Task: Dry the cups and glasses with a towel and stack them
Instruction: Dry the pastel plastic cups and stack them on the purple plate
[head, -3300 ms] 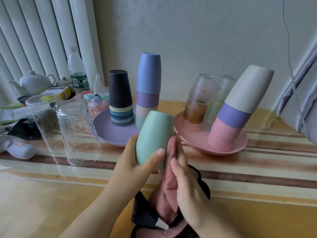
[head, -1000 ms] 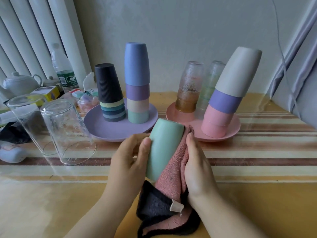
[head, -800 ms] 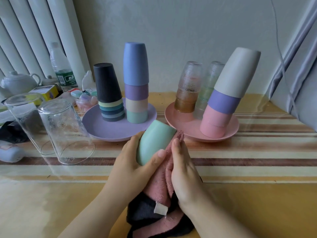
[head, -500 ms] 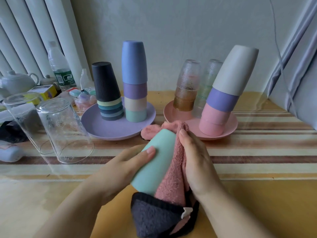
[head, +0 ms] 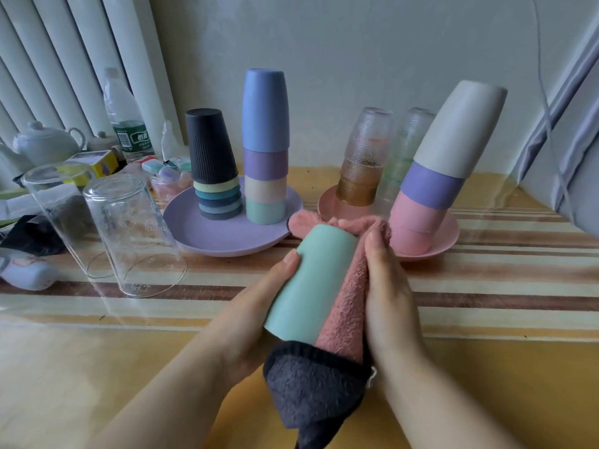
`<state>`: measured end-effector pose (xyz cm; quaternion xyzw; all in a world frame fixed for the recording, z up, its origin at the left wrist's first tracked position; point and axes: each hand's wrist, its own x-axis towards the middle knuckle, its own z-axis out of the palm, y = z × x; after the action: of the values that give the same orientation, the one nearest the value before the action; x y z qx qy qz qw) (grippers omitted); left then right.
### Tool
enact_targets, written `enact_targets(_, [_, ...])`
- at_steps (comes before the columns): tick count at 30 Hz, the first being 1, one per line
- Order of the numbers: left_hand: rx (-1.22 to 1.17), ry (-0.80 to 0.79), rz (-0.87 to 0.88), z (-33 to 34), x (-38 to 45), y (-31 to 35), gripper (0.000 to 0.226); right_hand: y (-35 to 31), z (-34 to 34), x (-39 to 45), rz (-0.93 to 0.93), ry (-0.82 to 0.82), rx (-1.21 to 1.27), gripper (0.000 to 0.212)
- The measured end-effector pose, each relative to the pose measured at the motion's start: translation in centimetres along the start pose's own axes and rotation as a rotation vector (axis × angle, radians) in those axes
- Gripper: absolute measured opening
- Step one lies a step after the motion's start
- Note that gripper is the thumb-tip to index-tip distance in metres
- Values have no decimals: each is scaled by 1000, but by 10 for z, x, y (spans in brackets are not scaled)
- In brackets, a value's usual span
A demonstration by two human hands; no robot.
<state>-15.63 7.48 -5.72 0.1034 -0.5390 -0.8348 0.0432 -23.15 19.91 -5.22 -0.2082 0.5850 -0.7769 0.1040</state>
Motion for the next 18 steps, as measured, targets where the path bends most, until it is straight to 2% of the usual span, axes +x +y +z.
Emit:
enact_targets(2, [-13,22,21,2,-1,-1,59,6,3,-4,76,-42,-53,70])
enact_targets(6, [-23,181,108,-1,-7,1,52,20,16,-18,194,-166,-198,93])
enact_targets(7, [1,223,145,-2,-7,1,58,20,17,-20,199,-157,-188,90])
enact_targets(9, [140,300,284,-2,-4,-2,68,14,18,-19,173,-122,-197,64])
enact_targets(13, [515,486,594,-1,-1,-3,34,9,9,-10,43,37,-275,35])
enact_targets(15, [606,484,593,0,-3,-2,41,11,9,-9,-29,40,-304,30])
enact_targets(18, [641,428,468,0,-8,-1,58,15,12,-14,-36,-88,-327,29])
